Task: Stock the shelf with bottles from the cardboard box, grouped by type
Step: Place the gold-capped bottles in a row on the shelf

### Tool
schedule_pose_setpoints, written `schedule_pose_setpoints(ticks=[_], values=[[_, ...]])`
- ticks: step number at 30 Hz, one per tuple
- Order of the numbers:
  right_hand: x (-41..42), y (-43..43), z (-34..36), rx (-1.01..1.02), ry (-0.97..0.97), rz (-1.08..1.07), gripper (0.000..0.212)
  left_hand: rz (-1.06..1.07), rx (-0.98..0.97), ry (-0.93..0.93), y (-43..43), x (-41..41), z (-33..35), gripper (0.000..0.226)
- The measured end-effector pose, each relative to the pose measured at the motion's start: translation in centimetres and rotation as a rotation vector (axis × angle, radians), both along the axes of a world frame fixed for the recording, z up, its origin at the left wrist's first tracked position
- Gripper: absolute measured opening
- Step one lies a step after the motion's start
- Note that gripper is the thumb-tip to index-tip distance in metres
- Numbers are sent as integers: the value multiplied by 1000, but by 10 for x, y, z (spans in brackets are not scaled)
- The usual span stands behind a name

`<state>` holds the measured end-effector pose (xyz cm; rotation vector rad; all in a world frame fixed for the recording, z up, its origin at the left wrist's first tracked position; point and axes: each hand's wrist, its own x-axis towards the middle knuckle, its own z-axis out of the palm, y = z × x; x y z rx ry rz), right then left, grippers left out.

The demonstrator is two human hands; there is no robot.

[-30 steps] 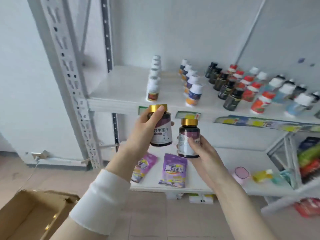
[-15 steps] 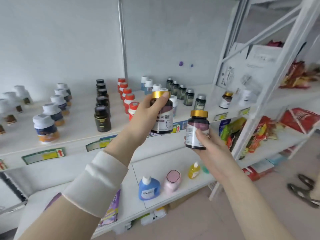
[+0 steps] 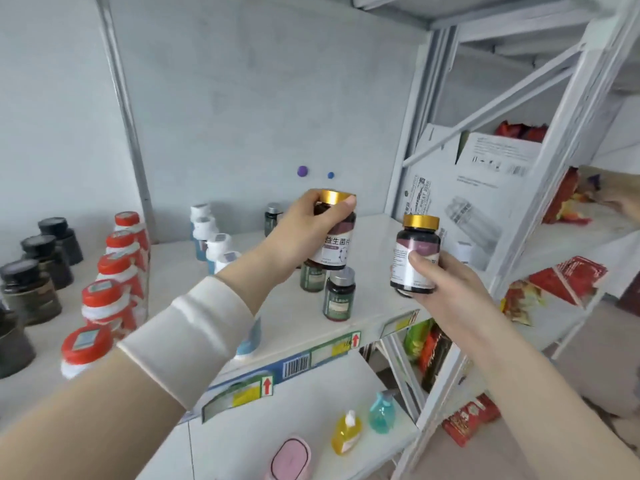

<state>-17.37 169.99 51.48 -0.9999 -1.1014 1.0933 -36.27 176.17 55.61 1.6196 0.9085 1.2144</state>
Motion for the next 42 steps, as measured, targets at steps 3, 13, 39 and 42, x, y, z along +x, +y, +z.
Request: schedule_pose_setpoints(ticks=[3, 13, 39, 42], values=[[28, 43, 6, -39, -83, -4, 37, 32, -26, 31, 47, 26, 2, 32], [108, 204, 20, -38, -412, 188, 36, 221, -51, 221, 194, 102, -11, 33], [65, 415, -50, -181, -827, 371, 63, 454, -246, 634, 391, 98, -77, 41], [61, 417, -57, -177, -830, 386, 62, 469, -230, 653, 395, 100, -80, 36]])
